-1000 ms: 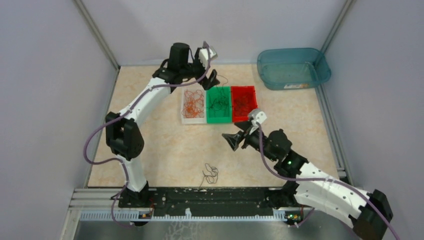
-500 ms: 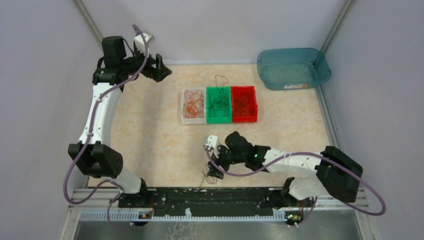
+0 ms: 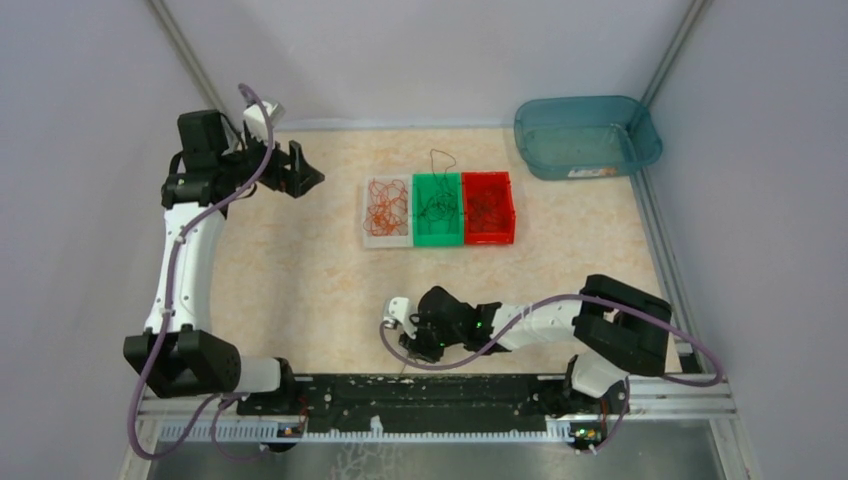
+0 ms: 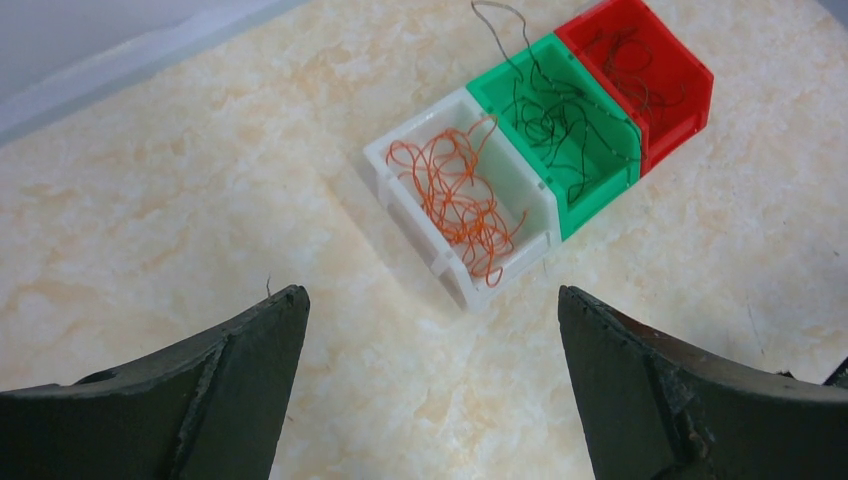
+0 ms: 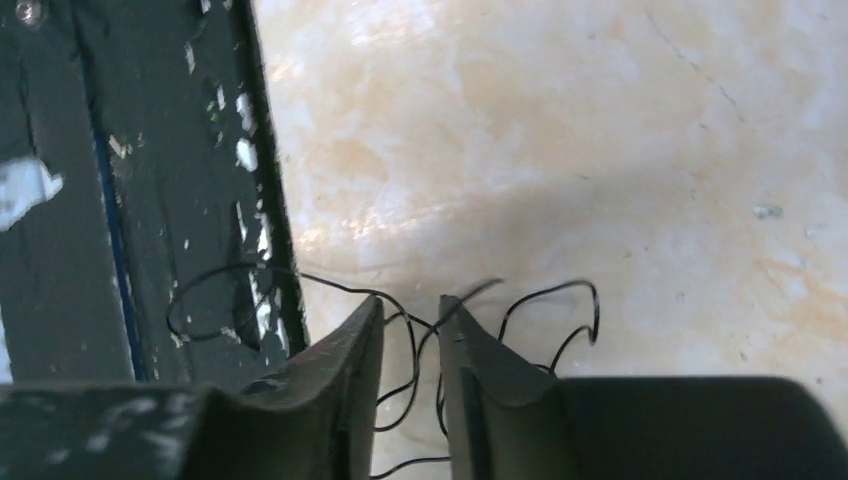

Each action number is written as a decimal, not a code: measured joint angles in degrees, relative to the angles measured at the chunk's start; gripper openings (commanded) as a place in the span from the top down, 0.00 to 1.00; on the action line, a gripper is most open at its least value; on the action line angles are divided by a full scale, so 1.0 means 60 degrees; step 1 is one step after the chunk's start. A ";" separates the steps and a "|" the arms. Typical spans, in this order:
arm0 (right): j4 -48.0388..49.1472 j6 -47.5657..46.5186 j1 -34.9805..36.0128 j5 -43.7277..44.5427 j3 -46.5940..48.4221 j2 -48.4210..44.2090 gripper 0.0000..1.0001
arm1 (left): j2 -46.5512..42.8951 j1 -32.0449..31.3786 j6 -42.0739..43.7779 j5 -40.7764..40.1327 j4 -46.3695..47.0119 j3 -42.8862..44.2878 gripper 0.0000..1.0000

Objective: Untangle the cables

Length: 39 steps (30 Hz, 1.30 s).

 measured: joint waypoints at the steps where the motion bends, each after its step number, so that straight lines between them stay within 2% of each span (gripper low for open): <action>1: 0.0066 0.0036 0.0000 0.0204 0.0000 -0.0004 0.91 | -0.0124 0.0109 0.0000 0.0047 0.0000 -0.0215 0.00; 3: 0.0102 0.0091 -0.0004 0.0554 0.0000 -0.0062 0.99 | -0.0302 0.0266 0.0011 0.0120 -0.0004 -0.0579 0.00; 4: 0.0062 0.0113 -0.0004 0.0729 0.0000 -0.0138 1.00 | -0.0364 0.0328 0.0025 0.0164 0.0000 -0.0739 0.00; 11: -0.0696 0.0004 -0.0288 0.1290 0.0495 -0.1464 1.00 | -0.0455 0.0488 0.0091 0.0291 0.0047 -0.1410 0.00; 16: -0.1118 -0.0095 -0.1712 0.1038 0.1745 -0.2743 1.00 | -0.0514 0.0528 0.0102 0.0331 0.0233 -0.1938 0.00; 20: -0.1191 -0.0168 -0.3187 0.0608 0.3071 -0.2918 1.00 | -0.0685 0.0528 0.0106 0.0273 0.0393 -0.2291 0.00; 23: -0.1075 -0.0182 -0.4029 0.0514 0.3829 -0.2590 1.00 | -0.0820 0.0535 0.0098 0.0040 0.0619 -0.2477 0.00; 28: -0.0714 -0.0138 -0.5209 0.0648 0.4637 -0.0987 1.00 | -0.0907 0.0630 0.0047 -0.0171 0.0954 -0.2710 0.00; 39: -0.0375 0.0350 -0.5909 0.1603 0.5799 0.2393 1.00 | -0.0831 0.0641 0.0025 -0.0270 0.1315 -0.2958 0.00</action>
